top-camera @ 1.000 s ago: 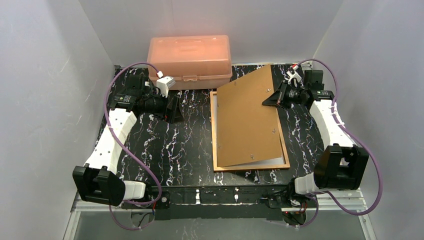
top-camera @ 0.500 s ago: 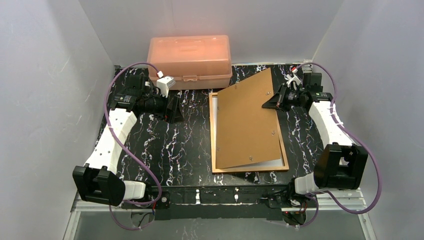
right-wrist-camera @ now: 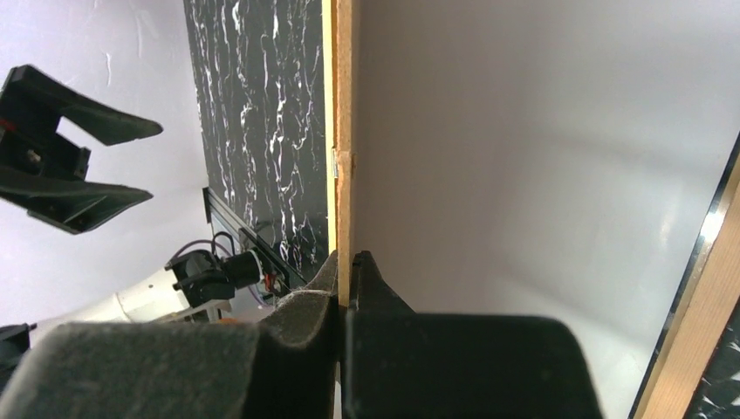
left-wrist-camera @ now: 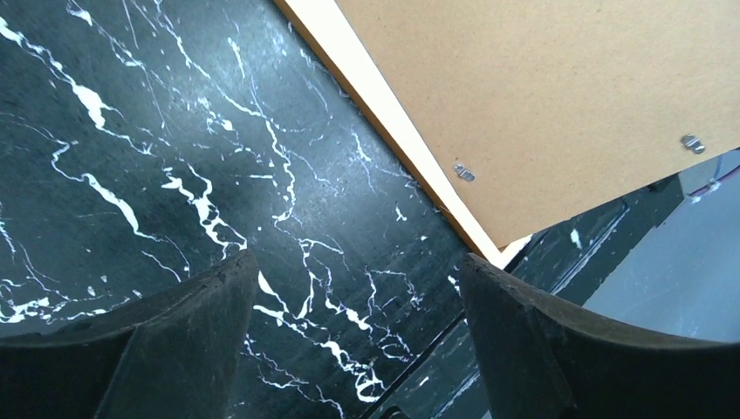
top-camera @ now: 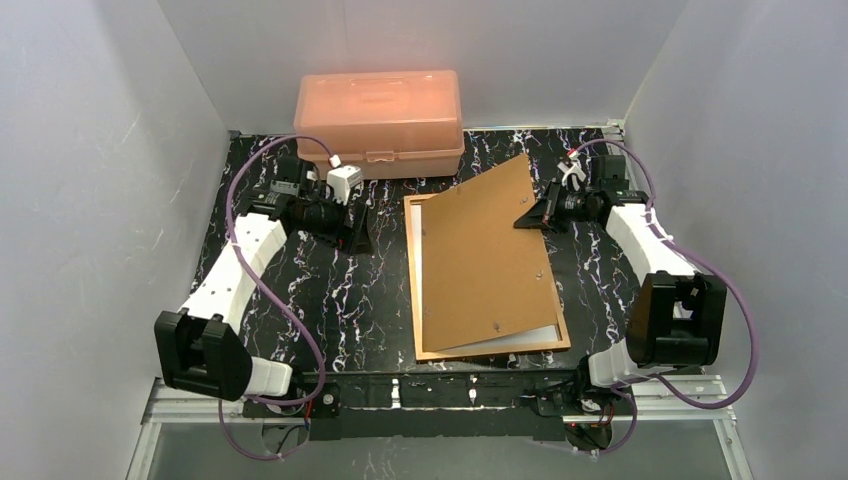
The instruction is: Put the photo into the frame
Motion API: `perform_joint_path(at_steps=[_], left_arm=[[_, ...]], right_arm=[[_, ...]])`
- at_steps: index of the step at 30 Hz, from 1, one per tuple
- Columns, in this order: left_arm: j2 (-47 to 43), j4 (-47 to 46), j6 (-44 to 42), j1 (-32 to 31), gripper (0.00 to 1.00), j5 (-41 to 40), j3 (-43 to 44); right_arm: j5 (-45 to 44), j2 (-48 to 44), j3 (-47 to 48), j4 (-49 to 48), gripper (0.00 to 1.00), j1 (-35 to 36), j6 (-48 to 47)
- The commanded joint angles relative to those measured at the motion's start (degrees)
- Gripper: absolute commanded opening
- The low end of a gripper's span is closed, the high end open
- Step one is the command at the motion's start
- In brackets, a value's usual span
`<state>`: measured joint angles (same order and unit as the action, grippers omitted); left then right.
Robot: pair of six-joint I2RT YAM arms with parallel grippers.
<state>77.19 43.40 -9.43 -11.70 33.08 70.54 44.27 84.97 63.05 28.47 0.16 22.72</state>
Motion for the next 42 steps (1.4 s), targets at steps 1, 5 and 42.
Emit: perform_joint_path(at_steps=[1, 5, 42], left_arm=[[1.7, -1.0, -1.2, -1.4, 0.8, -2.0, -2.6], [5.3, -4.2, -1.9, -2.7, 0.72, -5.1, -5.0], [26.1, -14.7, 3.3, -5.9, 0.43, -10.2, 1.4]], right_arm=[[0.6, 0.6, -0.2, -2.8, 0.01, 3.7, -0.4], [0.3, 1.8, 1.4, -3.2, 0.01, 5.0, -0.5], [-19.6, 9.3, 10.4, 3.1, 0.58, 15.4, -7.0]])
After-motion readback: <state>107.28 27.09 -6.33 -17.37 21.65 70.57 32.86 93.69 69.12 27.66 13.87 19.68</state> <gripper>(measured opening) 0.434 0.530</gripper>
